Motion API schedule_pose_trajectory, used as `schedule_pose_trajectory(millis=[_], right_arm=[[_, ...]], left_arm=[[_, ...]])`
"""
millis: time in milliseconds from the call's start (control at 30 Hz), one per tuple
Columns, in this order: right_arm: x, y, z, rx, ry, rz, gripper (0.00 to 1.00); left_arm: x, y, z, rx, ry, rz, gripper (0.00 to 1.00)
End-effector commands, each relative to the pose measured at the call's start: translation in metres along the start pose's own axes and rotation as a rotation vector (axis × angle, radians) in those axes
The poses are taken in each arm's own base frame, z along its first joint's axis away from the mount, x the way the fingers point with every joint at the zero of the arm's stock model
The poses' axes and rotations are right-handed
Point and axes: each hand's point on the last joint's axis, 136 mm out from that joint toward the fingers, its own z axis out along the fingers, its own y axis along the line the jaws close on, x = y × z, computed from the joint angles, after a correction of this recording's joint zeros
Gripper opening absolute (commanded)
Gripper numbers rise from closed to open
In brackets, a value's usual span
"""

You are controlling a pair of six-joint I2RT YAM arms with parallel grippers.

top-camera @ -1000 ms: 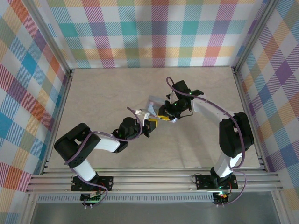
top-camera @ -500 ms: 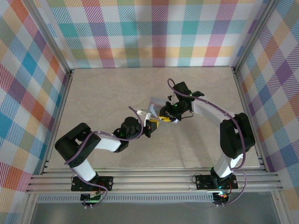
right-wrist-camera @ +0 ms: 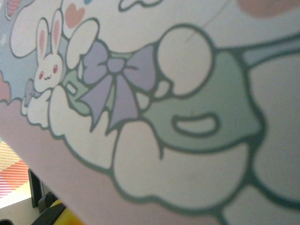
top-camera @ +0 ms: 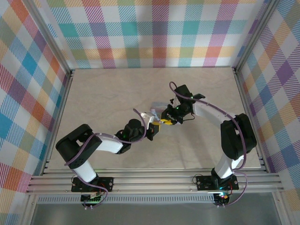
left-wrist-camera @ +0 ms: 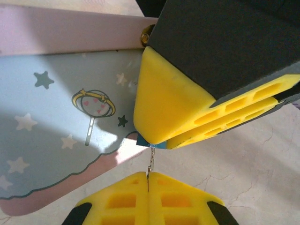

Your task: Unlock the padlock with the key

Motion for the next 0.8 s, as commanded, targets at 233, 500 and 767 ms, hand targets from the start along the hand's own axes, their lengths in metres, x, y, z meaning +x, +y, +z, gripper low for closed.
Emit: schedule_pose_trajectory(millis=[233,500,767], right_arm=[[0.011,-0.003,0.000,0.011,0.000,-0.085,0.00],[0.014,-0.010,0.002,0.036,0.014,-0.100,0.00],[0.017,-0.003,0.004,-0.005,0.046,-0.108,0.00]], left_arm=[[-0.069,-0.041,0.002,0.323,-0.234,-0.208,0.00],[-0.069,-0.045,-0.004,0.329,-0.236,-0.154,0.00],[-0.079,-0.073,-0.004,0.317,-0.248,-0.030,0.00]])
